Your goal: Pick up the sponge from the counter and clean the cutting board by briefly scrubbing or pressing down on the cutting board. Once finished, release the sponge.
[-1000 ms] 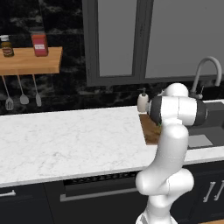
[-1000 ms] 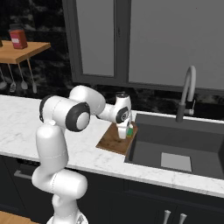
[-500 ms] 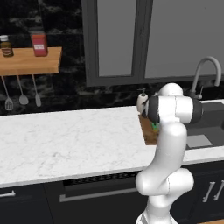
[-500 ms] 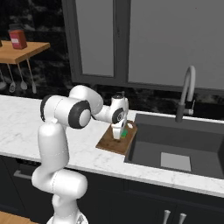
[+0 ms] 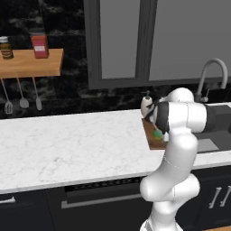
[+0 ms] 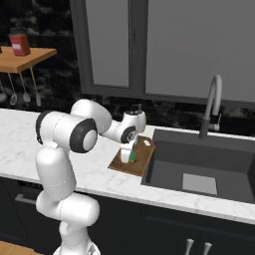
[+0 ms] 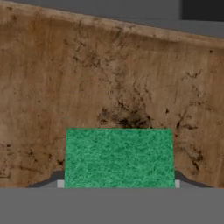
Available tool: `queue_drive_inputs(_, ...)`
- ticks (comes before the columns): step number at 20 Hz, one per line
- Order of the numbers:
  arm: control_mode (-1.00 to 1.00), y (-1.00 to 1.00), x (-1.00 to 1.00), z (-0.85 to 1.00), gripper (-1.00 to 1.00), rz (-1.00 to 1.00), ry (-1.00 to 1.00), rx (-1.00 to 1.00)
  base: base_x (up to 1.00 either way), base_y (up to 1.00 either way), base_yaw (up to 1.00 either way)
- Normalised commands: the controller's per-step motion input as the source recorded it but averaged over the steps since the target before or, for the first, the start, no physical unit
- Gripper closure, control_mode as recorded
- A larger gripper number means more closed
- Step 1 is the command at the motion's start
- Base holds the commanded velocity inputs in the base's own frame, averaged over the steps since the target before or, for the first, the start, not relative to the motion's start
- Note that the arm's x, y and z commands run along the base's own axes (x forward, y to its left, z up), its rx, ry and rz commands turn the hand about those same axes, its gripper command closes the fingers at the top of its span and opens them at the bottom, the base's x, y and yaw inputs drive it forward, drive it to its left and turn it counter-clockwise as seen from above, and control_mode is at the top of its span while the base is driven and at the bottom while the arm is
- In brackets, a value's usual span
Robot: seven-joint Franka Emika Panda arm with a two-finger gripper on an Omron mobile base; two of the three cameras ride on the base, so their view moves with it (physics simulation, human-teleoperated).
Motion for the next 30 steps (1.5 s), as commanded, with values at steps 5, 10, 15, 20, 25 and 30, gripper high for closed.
queue_drive_inputs(5, -1.00, 0.99, -0.84, -0.90, 1.00, 0.01, 0.04, 0.00, 0.00, 0.00, 0.00)
queue_drive_inputs(10, -1.00, 0.66, -1.00, -0.56, 1.00, 0.00, 0.01, 0.00, 0.00, 0.00, 0.00)
queue_drive_inputs(15, -1.00, 0.54, -0.96, -0.08, 1.00, 0.02, 0.31, 0.00, 0.00, 0.00, 0.00)
queue_drive_inputs(20, -1.00, 0.04, -0.37, 0.00, 1.00, 0.14, 0.76, -0.16, 0.00, 0.00, 0.00)
queue_drive_inputs(25, -1.00, -0.81, 0.00, 0.39, 1.00, 0.07, 0.72, -0.06, 0.00, 0.00, 0.00)
queue_drive_inputs(30, -1.00, -1.00, 0.08, 1.00, 1.00, 0.02, 0.38, 0.14, 0.00, 0.00, 0.00)
